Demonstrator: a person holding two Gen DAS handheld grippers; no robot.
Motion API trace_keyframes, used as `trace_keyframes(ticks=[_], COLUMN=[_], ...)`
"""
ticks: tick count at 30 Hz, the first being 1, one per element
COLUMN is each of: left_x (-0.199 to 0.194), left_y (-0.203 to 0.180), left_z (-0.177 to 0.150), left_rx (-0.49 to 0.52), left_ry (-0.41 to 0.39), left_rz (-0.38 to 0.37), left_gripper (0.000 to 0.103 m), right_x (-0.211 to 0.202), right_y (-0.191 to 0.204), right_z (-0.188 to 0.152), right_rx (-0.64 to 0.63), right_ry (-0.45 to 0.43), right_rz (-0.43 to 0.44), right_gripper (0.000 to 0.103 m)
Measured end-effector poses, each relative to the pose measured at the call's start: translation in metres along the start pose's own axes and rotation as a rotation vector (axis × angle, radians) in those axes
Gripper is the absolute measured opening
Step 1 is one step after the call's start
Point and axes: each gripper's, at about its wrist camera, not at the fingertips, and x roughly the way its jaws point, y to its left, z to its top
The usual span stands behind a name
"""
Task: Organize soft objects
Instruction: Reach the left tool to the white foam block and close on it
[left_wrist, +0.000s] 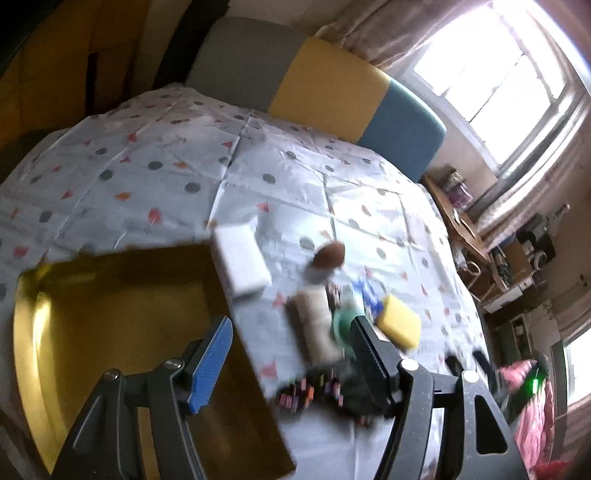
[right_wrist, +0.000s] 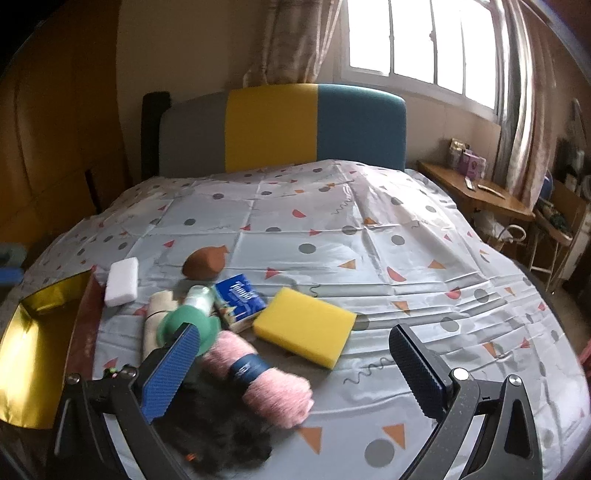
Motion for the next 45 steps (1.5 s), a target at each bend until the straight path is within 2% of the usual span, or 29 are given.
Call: trace_keyframes(ticks=[1, 3, 7, 8, 12, 16, 18, 22, 25, 28, 30, 32, 35, 39, 41, 45], left_x=[0.013, 0.038, 0.1, 0.114, 0.155, 0.178, 0.185, 0.203, 0.21, 0.21, 0.211, 0.209, 0.203, 0.194, 0.19, 0.201], left_y=[-0.002, -0.003, 0.005, 0.009, 0.023, 0.029, 0.029, 0.028, 0.023, 0.006, -0.007, -0.014, -0.01, -0.006, -0.006, -0.005], left_z=[0.014, 0.035, 0.064, 0.068, 0.078, 0.088, 0.091, 0.087, 0.085, 0.079, 0.071, 0.068, 0.068, 0.066, 0.064, 0.062], left_rx=[0.0, -0.022, -0.06, -0.069, -0.115, -0.103, -0.091, -0.051, -0.037, 0.009, 0.056, 0.083, 0.04, 0.034, 0.034, 0.023], left_ry=[0.023, 0.061, 0.179, 0.218, 0.294, 0.319, 0.32, 0.377, 0.381, 0.36, 0.36, 0.359, 0.345, 0.329, 0.302, 0.335], left_rz=[0.002, 0.011, 0.067, 0.076, 0.131, 0.202, 0.225, 0.277, 0.272, 0.224, 0.164, 0.155, 0.167, 0.22, 0.205, 0.201], left_gripper=[0.074, 0.075, 0.08, 0.081, 0.083, 0.084, 0.084, 0.084, 0.081, 0.065, 0.065, 0.069, 0.079, 0.08, 0.08, 0.078], right_x=[0.003, 0.012, 0.016, 0.017, 0.019, 0.021, 0.022, 0.021, 0.021, 0.021, 0.021, 0.021, 0.022, 0.022, 0.021, 0.021], right_y=[-0.004, -0.009, -0.017, -0.02, -0.033, -0.041, -0.044, -0.045, -0.046, -0.048, -0.05, -0.051, -0.051, -0.05, -0.049, -0.048], right_z=[-0.001, -0.002, -0.002, -0.002, 0.0, 0.0, 0.0, 0.0, 0.0, 0.0, 0.0, 0.0, 0.0, 0.0, 0.0, -0.001], right_rx=[0.014, 0.035, 0.075, 0.091, 0.165, 0.219, 0.236, 0.244, 0.25, 0.255, 0.264, 0.27, 0.271, 0.269, 0.267, 0.265], right_ry=[0.0, 0.034, 0.057, 0.06, 0.077, 0.096, 0.103, 0.101, 0.098, 0.096, 0.093, 0.095, 0.098, 0.101, 0.099, 0.1], right_rz=[0.007, 0.025, 0.057, 0.062, 0.093, 0.115, 0.123, 0.124, 0.118, 0.105, 0.105, 0.108, 0.109, 0.114, 0.113, 0.112], right_gripper=[0.103, 0.103, 0.103, 0.103, 0.103, 0.103, 0.103, 0.103, 0.103, 0.103, 0.103, 0.103, 0.103, 0.103, 0.103, 0.103])
